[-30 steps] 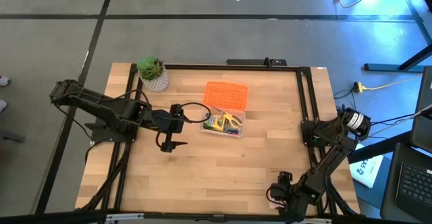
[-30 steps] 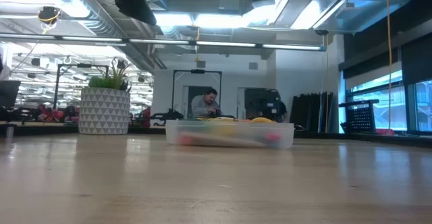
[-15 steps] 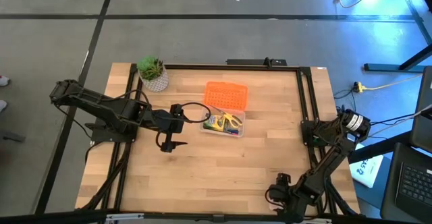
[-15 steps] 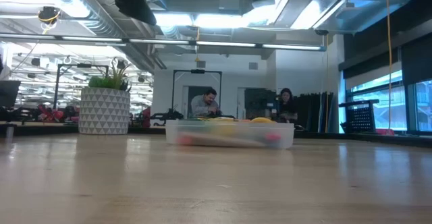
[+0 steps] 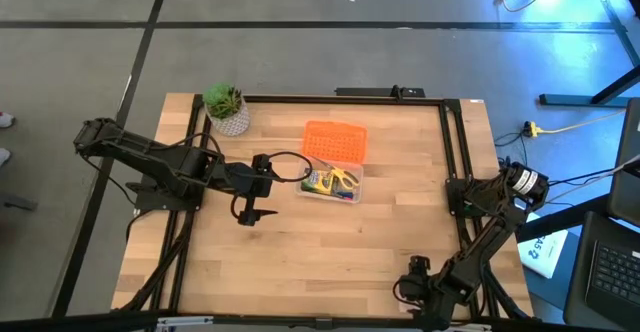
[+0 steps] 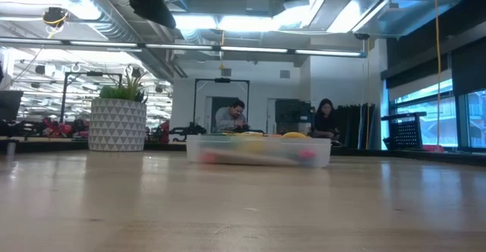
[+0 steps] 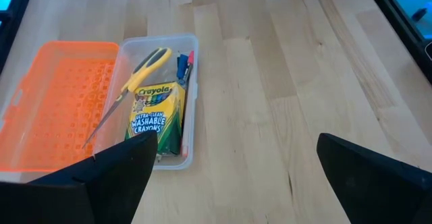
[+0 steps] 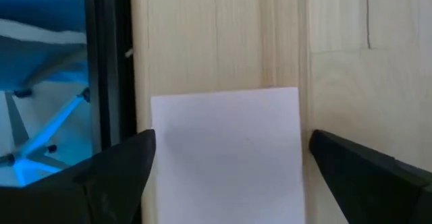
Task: Pack school essentials
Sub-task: Put the pink sticky note into the orange supply box
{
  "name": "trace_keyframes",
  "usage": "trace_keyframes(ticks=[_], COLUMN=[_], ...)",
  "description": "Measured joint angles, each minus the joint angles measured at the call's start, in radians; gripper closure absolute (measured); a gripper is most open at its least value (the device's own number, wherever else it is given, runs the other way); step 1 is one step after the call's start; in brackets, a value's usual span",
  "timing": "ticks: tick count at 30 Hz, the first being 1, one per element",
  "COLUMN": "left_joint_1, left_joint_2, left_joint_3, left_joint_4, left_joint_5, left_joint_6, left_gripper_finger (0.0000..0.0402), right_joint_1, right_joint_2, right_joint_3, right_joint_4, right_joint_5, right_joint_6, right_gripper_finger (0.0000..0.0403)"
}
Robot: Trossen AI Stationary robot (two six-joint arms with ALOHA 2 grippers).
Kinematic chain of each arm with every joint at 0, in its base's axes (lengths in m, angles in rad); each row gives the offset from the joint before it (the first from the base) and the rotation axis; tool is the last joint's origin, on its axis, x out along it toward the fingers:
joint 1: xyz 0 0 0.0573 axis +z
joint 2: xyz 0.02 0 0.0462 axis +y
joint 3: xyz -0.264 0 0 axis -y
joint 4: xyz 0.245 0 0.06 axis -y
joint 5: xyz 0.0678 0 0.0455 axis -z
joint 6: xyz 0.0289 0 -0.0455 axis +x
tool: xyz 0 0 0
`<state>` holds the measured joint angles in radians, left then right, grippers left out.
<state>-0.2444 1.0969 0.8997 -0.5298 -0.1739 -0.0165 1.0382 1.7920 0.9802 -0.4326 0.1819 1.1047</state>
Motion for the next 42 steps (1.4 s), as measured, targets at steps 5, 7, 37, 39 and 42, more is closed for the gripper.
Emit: trace_keyframes(ticks=[5,7,37,39,42], left_joint_1=[0.0,0.0,0.0,0.0,0.0], left_joint_2=[0.0,0.0,0.0,0.0,0.0], left_joint_3=[0.0,0.0,0.0,0.0,0.0], left_joint_4=[0.0,0.0,0.0,0.0,0.0], left_joint_5=[0.0,0.0,0.0,0.0,0.0], left_joint_6=[0.0,0.0,0.0,0.0,0.0], left_gripper_finger=[0.0002,0.0002,0.0002,0.0002,0.0002], right_joint_1=[0.001,0.001,-0.017,-0.017,-0.016], right_joint_2=[0.0,0.0,0.003,0.003,0.002], right_joint_3=[0.0,-0.001,0.081,0.081,0.081], right_joint_4=[-0.031,-0.046,-0.211,-0.215,-0.199], right_joint_5=[0.006,0.007,0.022,0.002,-0.017], right_joint_6=[-0.018,-0.017,-0.008,0.017,0.024], right_gripper_finger=[0.0003,0.0003,0.0003,0.0003,0.0003])
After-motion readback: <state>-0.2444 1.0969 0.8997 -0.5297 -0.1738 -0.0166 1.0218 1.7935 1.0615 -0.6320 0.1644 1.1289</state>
